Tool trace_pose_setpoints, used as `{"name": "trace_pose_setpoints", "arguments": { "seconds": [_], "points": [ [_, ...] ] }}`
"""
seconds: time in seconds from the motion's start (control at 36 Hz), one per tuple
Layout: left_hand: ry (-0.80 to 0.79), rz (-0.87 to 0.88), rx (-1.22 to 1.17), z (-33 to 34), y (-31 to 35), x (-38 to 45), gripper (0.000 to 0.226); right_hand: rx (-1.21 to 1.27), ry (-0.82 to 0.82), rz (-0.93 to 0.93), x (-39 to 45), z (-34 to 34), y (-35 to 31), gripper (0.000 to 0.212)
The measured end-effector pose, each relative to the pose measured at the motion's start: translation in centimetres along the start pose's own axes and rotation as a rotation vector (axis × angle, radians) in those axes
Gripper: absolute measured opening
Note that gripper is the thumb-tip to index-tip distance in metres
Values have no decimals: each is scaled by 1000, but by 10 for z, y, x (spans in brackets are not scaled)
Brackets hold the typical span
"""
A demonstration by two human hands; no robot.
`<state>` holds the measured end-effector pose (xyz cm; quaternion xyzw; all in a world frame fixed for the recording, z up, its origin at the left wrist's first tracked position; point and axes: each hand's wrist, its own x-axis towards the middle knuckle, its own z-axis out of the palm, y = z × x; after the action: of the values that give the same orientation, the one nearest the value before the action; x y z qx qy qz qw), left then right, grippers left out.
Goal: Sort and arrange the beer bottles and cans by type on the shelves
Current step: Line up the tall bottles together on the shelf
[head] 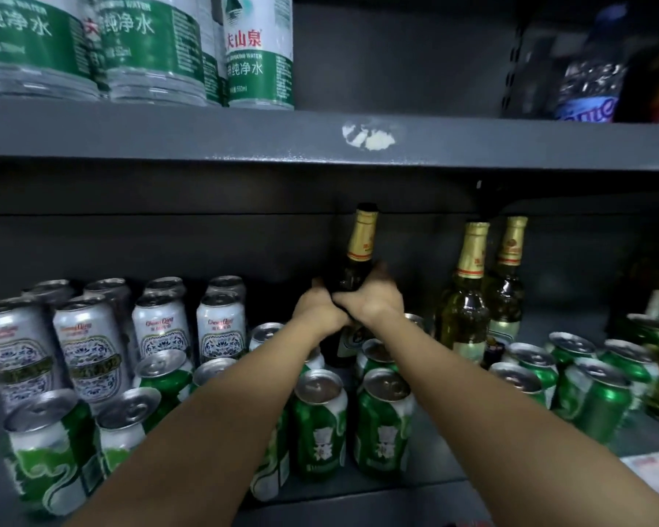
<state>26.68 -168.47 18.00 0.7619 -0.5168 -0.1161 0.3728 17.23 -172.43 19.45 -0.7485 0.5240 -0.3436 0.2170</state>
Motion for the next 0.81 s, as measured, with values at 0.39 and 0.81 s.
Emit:
{"name": "trace_pose_setpoints", "arguments": {
  "seconds": [0.39, 0.81],
  "points": [
    [231, 266, 44, -22, 41, -95, 39, 318, 226, -298, -96, -57, 5, 67],
    [290, 357, 6, -15, 113, -224, 49, 331, 354, -389, -204, -150, 36, 70]
  ]
}}
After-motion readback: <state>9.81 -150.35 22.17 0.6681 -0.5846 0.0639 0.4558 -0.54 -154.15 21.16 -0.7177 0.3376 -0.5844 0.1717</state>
